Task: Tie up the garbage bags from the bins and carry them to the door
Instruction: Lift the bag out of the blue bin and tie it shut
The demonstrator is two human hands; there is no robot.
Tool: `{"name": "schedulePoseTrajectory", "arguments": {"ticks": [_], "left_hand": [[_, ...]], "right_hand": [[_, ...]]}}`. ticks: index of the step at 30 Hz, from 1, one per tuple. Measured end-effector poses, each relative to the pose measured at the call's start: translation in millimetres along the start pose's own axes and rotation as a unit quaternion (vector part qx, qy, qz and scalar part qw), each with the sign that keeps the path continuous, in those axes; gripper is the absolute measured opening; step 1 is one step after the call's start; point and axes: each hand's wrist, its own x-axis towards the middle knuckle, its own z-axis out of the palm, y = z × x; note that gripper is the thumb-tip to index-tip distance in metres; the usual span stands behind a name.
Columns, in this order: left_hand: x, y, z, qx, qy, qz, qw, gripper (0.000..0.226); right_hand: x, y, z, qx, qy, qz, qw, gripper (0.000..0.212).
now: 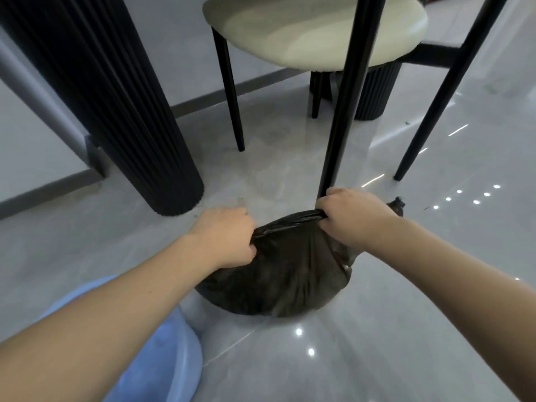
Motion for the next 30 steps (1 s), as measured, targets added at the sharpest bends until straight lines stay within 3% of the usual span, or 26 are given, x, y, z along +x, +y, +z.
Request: {"name": "schedulePoseTrajectory", "arguments": {"ticks": [3,6,8,10,12,14,16,20,23,26,28,30], "left_hand": [[-10.5,-14.8,-8.7,0.085,-0.069,-0.108,0.988,0.033],[-18.4,-21.6,-35.4,0.077,-0.058,-0.217,0.971,0.038],[-23.5,-12.8,-49.8,0.088,-0.036,-0.243,0.965,0.044],[-23.3,3.3,-55.8,0.111,0.056,-0.18,0.976,0.055],[-15.1,19.8,-52.4,0.107,0.119,-0.059,0.985,0.069],[-0.9,30.1,-41.1,0.084,0.071,-0.004,0.994,0.088],[10.3,30.1,-21.8,0.057,0.006,-0.001,0.998,0.096],[13.5,12.0,6.1,0.01,0.048,-0.056,0.997,0.074],[8.1,-1.9,6.9,0.021,0.076,-0.07,0.994,0.054],[2.2,-8.8,-4.0,0.085,-0.021,-0.092,0.992,0.032],[2.3,-7.8,-9.3,0.121,-0.17,-0.142,0.968,0.044],[5.3,-3.0,-5.6,0.143,-0.311,-0.16,0.926,0.047]], "right_hand": [[3.2,5.7,-14.9,-0.011,0.009,-0.006,1.0,0.026],[5.0,10.6,-31.1,-0.056,-0.015,0.023,0.998,0.033],[6.4,8.7,-36.7,-0.054,-0.038,0.046,0.997,0.034],[6.7,1.3,-37.8,-0.044,-0.055,0.049,0.996,0.03],[7.2,-7.6,-35.9,-0.025,-0.071,0.047,0.996,0.026],[7.6,-11.7,-34.8,-0.014,-0.089,0.049,0.995,0.023],[6.9,-11.7,-33.9,-0.018,-0.107,0.052,0.993,0.025],[4.5,-1.4,-25.8,-0.043,-0.17,0.068,0.982,0.039],[-0.7,13.1,-18.4,-0.053,-0.295,0.088,0.95,0.044],[-2.2,27.6,-6.8,-0.063,-0.46,0.125,0.877,0.034],[-5.1,30.6,5.9,-0.063,-0.543,0.14,0.826,0.019],[-7.4,34.3,19.2,-0.031,-0.549,0.151,0.821,0.017]]}}
